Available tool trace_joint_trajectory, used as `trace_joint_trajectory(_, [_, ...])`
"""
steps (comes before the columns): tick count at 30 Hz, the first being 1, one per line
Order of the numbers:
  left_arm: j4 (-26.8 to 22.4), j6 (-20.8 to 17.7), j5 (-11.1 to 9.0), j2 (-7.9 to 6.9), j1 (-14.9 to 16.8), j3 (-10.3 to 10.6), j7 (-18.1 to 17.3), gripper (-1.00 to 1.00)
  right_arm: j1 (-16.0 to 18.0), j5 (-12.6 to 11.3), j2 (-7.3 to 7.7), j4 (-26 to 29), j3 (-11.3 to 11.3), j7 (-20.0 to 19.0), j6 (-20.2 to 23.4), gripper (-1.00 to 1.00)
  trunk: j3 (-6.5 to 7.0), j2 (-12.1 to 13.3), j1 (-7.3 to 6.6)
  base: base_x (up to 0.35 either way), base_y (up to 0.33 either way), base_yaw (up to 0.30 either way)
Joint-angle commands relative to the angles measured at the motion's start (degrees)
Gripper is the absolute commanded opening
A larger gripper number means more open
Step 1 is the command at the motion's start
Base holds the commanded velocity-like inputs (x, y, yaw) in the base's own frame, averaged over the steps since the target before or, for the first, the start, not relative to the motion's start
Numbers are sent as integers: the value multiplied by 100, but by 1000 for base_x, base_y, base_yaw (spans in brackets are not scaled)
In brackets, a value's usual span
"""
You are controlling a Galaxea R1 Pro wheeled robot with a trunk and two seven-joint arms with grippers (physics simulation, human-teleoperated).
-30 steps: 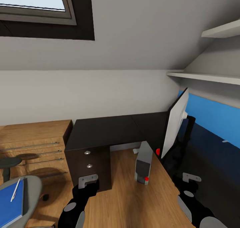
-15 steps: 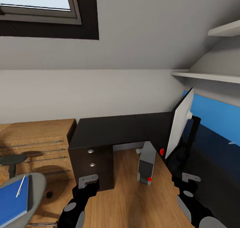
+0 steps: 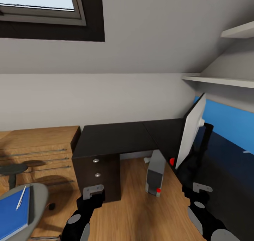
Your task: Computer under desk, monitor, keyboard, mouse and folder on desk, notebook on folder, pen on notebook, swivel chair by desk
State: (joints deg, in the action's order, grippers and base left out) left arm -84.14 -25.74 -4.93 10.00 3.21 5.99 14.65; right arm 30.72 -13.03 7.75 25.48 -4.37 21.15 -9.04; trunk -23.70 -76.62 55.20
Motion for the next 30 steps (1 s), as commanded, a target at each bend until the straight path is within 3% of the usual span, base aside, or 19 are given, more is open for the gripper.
trace_joint_trajectory(1, [-7,-20,-52,0,4,8,48,100,5,-59,7,-3,-47,30,-27,100,-7,-4,2,208,0,1])
trace_joint_trajectory(30, [3,-27,-52,0,4,8,47,100,5,-59,13,-25,-39,39,-20,100,-7,-4,2,87,-7,0])
